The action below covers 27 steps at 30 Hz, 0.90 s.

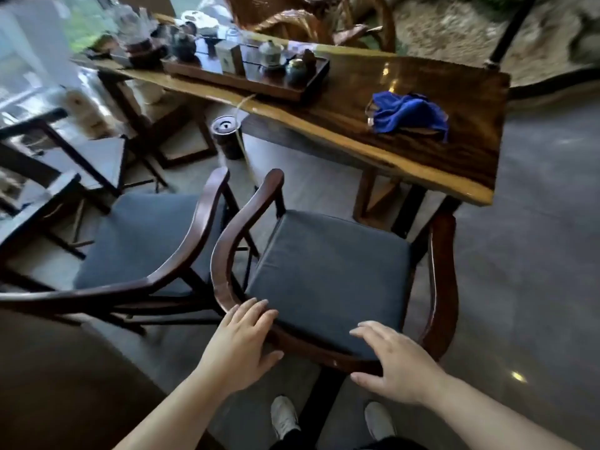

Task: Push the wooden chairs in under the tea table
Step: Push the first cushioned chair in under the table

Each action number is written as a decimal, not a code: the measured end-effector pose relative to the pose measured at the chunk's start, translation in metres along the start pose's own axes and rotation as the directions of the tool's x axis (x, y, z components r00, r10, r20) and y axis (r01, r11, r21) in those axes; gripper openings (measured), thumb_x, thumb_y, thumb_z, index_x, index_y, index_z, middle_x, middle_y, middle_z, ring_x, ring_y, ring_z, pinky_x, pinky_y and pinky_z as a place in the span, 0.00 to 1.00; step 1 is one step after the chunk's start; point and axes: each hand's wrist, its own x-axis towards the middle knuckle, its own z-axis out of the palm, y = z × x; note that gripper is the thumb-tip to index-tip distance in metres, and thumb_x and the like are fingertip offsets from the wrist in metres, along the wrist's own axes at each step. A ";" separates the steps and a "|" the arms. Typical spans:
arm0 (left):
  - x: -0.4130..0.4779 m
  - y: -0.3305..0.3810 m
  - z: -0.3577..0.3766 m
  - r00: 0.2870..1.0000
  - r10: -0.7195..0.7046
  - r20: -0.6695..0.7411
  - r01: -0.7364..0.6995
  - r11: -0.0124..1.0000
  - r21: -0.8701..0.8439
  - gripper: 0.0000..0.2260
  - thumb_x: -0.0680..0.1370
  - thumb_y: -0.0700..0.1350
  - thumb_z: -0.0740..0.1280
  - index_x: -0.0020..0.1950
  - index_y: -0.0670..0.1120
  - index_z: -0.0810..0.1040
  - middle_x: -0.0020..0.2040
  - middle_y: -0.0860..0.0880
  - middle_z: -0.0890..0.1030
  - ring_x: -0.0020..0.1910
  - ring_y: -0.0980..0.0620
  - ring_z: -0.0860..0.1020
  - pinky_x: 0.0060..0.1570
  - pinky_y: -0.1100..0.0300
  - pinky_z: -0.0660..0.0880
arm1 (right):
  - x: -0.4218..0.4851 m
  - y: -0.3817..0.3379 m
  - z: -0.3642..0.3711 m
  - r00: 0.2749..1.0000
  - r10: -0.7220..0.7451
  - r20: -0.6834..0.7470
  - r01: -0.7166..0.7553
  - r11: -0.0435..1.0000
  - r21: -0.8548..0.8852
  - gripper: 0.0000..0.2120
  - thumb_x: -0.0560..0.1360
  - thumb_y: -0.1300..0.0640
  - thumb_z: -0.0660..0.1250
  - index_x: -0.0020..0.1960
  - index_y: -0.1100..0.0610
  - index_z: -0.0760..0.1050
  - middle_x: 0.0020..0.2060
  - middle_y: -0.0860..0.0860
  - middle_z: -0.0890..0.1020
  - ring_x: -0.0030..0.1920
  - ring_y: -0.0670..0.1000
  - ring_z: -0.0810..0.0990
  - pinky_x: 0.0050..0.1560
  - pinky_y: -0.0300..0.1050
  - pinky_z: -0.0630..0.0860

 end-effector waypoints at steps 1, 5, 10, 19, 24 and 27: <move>0.003 -0.010 0.002 0.999 0.038 0.038 -0.038 0.999 0.012 0.33 0.65 0.65 0.68 0.65 0.48 0.74 0.66 0.46 0.76 0.67 0.44 0.70 0.65 0.46 0.67 | 0.003 -0.006 0.005 1.000 0.025 -0.003 -0.024 0.999 0.025 0.35 0.73 0.35 0.65 0.74 0.48 0.60 0.73 0.46 0.64 0.72 0.46 0.62 0.68 0.39 0.59; 0.013 -0.035 0.012 0.984 0.168 0.055 -0.171 0.983 0.068 0.36 0.61 0.67 0.72 0.63 0.49 0.75 0.64 0.45 0.77 0.67 0.41 0.71 0.62 0.42 0.69 | 0.010 -0.020 0.029 0.994 0.110 -0.022 -0.107 0.990 0.088 0.33 0.71 0.37 0.67 0.72 0.47 0.63 0.69 0.43 0.68 0.68 0.46 0.67 0.66 0.40 0.64; 0.031 -0.047 0.023 0.954 0.257 0.156 -0.270 0.960 0.071 0.33 0.58 0.64 0.75 0.58 0.50 0.77 0.57 0.48 0.80 0.60 0.42 0.76 0.58 0.45 0.74 | 0.021 -0.024 0.049 0.984 0.173 -0.043 -0.170 0.983 0.069 0.28 0.70 0.43 0.66 0.69 0.47 0.68 0.64 0.42 0.74 0.64 0.46 0.71 0.65 0.44 0.66; 0.059 -0.065 0.031 0.825 0.502 0.261 -0.532 0.845 0.054 0.15 0.66 0.65 0.68 0.40 0.55 0.76 0.33 0.57 0.78 0.30 0.52 0.78 0.27 0.62 0.72 | 0.023 -0.010 0.060 0.975 0.113 -0.193 -0.120 0.992 -0.028 0.17 0.62 0.44 0.65 0.49 0.45 0.81 0.40 0.40 0.85 0.37 0.46 0.83 0.31 0.40 0.79; 0.073 -0.063 0.019 0.782 0.514 0.353 -0.565 0.824 0.052 0.18 0.75 0.63 0.61 0.53 0.51 0.75 0.45 0.52 0.81 0.43 0.46 0.79 0.37 0.55 0.71 | 0.029 -0.012 0.054 0.957 0.161 -0.240 -0.170 0.985 -0.018 0.15 0.62 0.43 0.64 0.47 0.45 0.81 0.37 0.41 0.85 0.36 0.47 0.83 0.30 0.43 0.79; 0.091 -0.082 0.011 0.769 0.488 0.413 -0.554 0.831 0.052 0.19 0.77 0.64 0.57 0.58 0.51 0.73 0.51 0.52 0.80 0.50 0.47 0.78 0.45 0.52 0.73 | 0.045 -0.024 0.052 0.946 0.193 -0.259 -0.203 0.979 -0.011 0.14 0.63 0.42 0.67 0.46 0.45 0.80 0.36 0.41 0.84 0.35 0.48 0.82 0.30 0.42 0.77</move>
